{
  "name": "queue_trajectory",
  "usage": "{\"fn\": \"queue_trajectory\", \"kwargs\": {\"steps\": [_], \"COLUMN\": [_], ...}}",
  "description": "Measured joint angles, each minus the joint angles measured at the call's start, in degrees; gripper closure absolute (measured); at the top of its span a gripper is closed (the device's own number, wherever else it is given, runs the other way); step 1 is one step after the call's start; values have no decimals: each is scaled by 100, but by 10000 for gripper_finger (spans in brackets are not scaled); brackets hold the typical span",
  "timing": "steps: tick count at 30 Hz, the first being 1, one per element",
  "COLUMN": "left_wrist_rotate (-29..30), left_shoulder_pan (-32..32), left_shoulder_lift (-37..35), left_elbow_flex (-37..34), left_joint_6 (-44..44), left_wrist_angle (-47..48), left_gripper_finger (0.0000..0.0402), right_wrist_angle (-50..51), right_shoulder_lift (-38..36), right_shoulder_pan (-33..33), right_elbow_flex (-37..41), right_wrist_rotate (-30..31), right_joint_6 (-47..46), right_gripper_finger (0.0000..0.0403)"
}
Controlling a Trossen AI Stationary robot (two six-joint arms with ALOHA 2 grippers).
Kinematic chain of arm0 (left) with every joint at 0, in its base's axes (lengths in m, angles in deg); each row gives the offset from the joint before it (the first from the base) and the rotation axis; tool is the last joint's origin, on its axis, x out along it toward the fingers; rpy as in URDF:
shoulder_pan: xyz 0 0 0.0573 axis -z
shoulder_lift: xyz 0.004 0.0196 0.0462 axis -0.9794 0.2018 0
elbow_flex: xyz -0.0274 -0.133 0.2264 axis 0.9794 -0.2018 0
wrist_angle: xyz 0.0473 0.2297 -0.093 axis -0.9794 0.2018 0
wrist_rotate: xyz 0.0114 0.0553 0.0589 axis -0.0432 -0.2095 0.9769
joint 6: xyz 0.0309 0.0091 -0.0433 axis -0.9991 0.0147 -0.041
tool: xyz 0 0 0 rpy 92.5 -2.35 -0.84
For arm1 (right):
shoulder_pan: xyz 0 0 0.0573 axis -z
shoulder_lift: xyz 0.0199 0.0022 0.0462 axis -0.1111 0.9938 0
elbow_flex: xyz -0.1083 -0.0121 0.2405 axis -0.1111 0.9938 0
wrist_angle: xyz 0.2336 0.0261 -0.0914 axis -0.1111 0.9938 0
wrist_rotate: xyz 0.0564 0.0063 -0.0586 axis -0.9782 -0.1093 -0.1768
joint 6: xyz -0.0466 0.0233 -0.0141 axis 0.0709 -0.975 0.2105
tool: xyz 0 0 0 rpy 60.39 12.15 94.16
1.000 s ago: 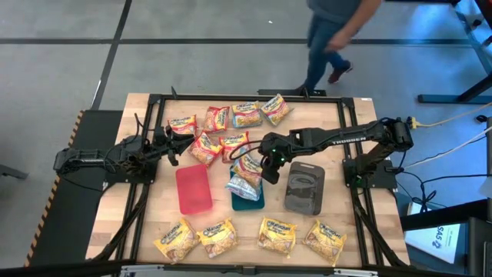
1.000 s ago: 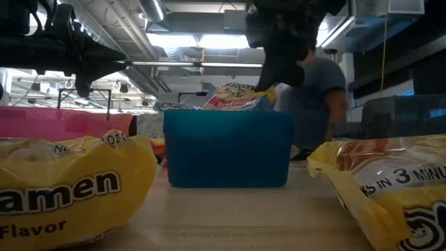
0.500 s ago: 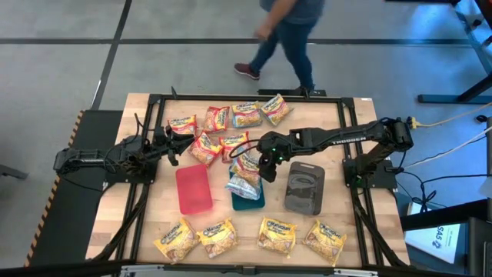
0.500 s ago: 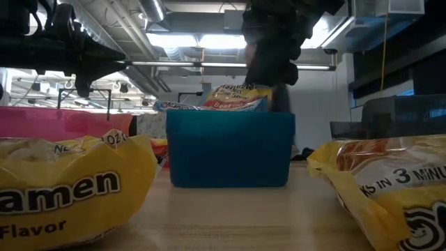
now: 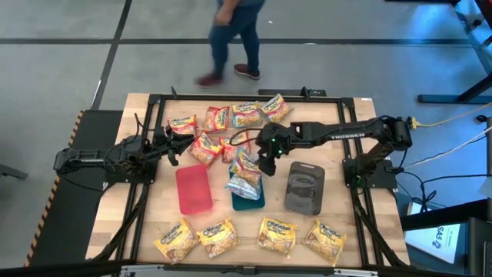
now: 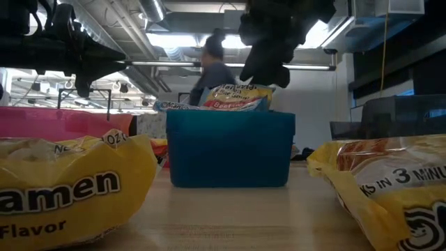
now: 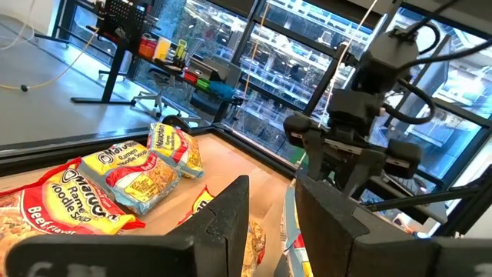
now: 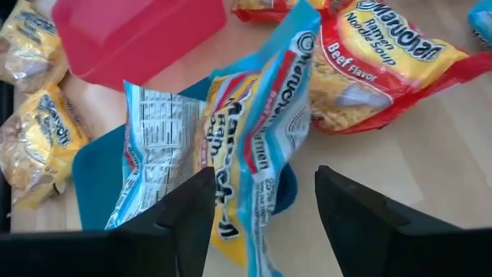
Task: Sort Maruchan noodles
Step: Put the blue noodle pack into the blue bin
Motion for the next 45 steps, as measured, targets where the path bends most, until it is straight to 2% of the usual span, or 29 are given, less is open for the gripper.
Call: {"fn": "queue_trajectory", "kwargs": {"steps": [6,18,21,28,32,36,45], "left_wrist_rotate": [2,4,4,15,17,17,20], "left_shoulder_pan": [-1,-1,-1,-1,-1,-1,-1], "left_shoulder_lift": [1,-1,-1,-1,-1,0,1], "left_elbow_flex": [0,0,0,0,2,1,0], "left_joint_6": [0,-2,-2,-2,-2,-2,-6], "left_wrist_angle": [0,-2,-2,-2,-2,-2,-2], "left_gripper_finger": [299,299,299,299,299,299,299], "right_wrist_angle": [-427,-523,-507,-460,-471,-643,-926], "right_shoulder_lift": [272,486,486,486,479,440,440], "right_shoulder_pan": [-14,-7,-7,-10,-10,36,68], "right_elbow_flex": [0,2,2,2,2,-2,-2], "right_wrist_rotate": [-385,-534,-667,-1088,-990,-880,-865], "right_joint_6": [-7,130,136,129,92,75,-207], "right_gripper_finger": [187,194,220,325,348,322,198]}}
